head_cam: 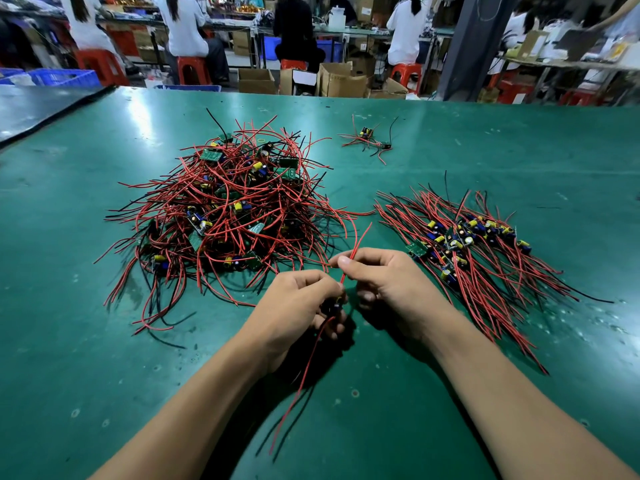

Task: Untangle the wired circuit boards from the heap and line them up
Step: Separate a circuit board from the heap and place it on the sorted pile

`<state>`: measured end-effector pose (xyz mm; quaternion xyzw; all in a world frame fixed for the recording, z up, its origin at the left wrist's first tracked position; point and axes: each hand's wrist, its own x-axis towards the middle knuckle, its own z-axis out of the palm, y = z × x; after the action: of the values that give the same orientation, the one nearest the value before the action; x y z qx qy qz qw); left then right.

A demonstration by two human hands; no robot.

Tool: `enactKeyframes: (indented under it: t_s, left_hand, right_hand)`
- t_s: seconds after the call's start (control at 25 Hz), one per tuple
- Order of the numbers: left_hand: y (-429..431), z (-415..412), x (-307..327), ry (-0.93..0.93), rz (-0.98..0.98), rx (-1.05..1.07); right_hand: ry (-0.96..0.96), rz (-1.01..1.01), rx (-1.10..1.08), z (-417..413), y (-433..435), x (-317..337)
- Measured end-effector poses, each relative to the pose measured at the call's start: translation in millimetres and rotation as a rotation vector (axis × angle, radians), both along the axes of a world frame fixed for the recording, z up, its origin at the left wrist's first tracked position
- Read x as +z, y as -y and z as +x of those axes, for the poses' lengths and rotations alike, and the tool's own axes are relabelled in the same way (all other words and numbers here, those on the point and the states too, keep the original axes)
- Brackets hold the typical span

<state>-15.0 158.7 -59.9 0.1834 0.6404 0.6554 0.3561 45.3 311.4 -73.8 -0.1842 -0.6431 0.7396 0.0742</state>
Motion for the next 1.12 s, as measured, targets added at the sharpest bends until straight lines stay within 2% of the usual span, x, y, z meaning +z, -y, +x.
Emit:
enactKeyframes:
  t_s: [0.28, 0.48, 0.6, 0.68, 0.76, 0.92, 1.0, 1.12]
  left_hand:
    - [4.6, 3.0, 5.1, -0.047, -0.037, -0.12]
    - [5.1, 2.8, 5.2, -0.039, -0.042, -0.15]
    - [5.6, 2.0, 4.7, -0.027, -0.036, -0.137]
    - [4.9, 2.4, 3.3, -0.036, -0.029, -0.124]
    - [3.7, 2.5, 1.9, -0.047, -0.018, -0.108]
    - [2.9, 1.3, -0.1, 0.01, 0.009, -0.061]
    - [3.1, 1.3, -0.7, 0.025, 0.011, -0.052]
    - [2.2, 2.0, -0.2, 0.002, -0.011, -0.045]
  right_hand:
    - [-0.156, 0.042, -0.362, -10.4, -11.4, -5.3]
    - [-0.236, 0.159, -0.511, -12.7, -18.7, -7.8]
    - [-0.238, 0.035, -0.531, -14.2, -15.6, -6.1]
    - [-0.222, -0.127, -0.473, -12.5, -14.4, -1.3]
    - [-0.134, -0.207, -0.312, -7.4, -12.8, 2.2]
    - [0.027, -0.173, 0.123, 1.9, 0.0, 4.5]
    - [0.06, -0.131, 0.181, 3.9, 1.9, 3.7]
    - [0.097, -0.033, 0.144, 4.9, -0.9, 4.0]
